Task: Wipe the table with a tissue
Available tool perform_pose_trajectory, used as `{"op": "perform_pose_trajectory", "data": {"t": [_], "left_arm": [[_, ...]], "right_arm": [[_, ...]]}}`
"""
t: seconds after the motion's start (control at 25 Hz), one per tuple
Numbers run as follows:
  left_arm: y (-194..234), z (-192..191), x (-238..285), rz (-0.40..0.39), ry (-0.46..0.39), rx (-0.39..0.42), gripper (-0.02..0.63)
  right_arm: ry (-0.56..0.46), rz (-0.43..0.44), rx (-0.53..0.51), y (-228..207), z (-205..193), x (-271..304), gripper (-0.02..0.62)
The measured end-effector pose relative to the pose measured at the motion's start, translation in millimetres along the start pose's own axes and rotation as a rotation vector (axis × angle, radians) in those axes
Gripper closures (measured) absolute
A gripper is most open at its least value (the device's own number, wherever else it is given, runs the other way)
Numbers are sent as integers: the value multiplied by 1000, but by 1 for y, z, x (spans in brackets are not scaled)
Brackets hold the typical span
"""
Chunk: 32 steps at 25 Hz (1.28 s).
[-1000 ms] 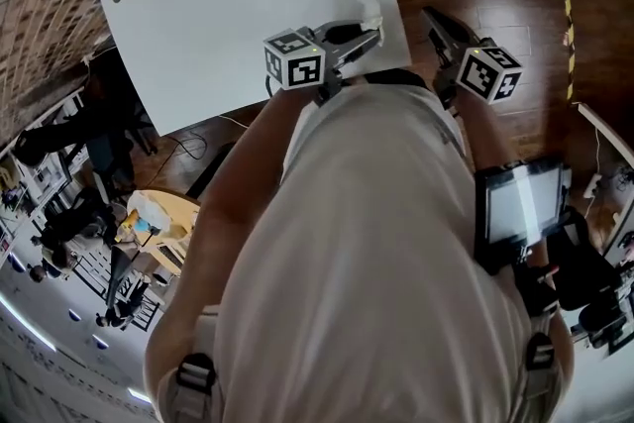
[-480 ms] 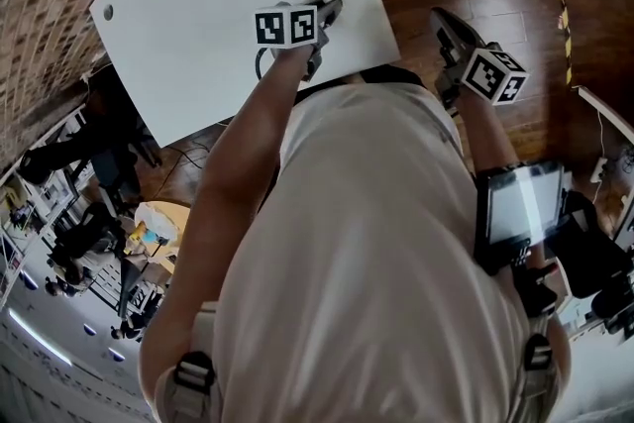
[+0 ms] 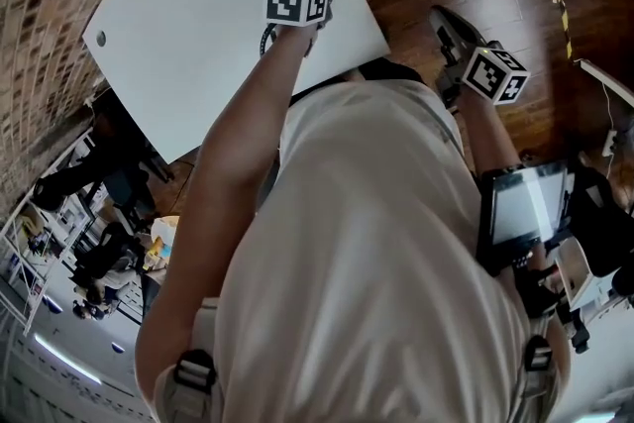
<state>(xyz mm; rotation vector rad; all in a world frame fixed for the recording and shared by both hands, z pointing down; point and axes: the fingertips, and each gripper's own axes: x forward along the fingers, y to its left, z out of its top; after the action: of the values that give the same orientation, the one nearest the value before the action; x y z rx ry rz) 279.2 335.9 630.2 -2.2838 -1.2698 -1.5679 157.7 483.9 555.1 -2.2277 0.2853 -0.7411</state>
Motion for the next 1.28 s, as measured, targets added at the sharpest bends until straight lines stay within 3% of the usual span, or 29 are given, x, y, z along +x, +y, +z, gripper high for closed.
{"op": "perform_pose_trajectory", "data": {"t": [0.28, 0.44, 0.6, 0.72, 0.96, 1.28], "left_arm": [[-45, -4, 21, -129, 55, 122, 549], [-91, -35, 25, -275, 120, 116, 549], [-137, -48, -2, -496, -23, 72, 549], [-145, -46, -28, -557, -156, 28, 548], [-132, -61, -70, -508, -325, -29, 548], [-63, -125, -141, -264, -530, -161, 546]], "right_arm": [[-17, -5, 22, -2, -1, -2, 578], [-17, 7, 2, 2, 3, 1, 578], [-21, 4, -3, 0, 8, -1, 578], [3, 17, 0, -10, 6, 8, 578], [88, 95, -56, 6, -3, 36, 578], [237, 297, -271, 107, -62, 73, 578]]}}
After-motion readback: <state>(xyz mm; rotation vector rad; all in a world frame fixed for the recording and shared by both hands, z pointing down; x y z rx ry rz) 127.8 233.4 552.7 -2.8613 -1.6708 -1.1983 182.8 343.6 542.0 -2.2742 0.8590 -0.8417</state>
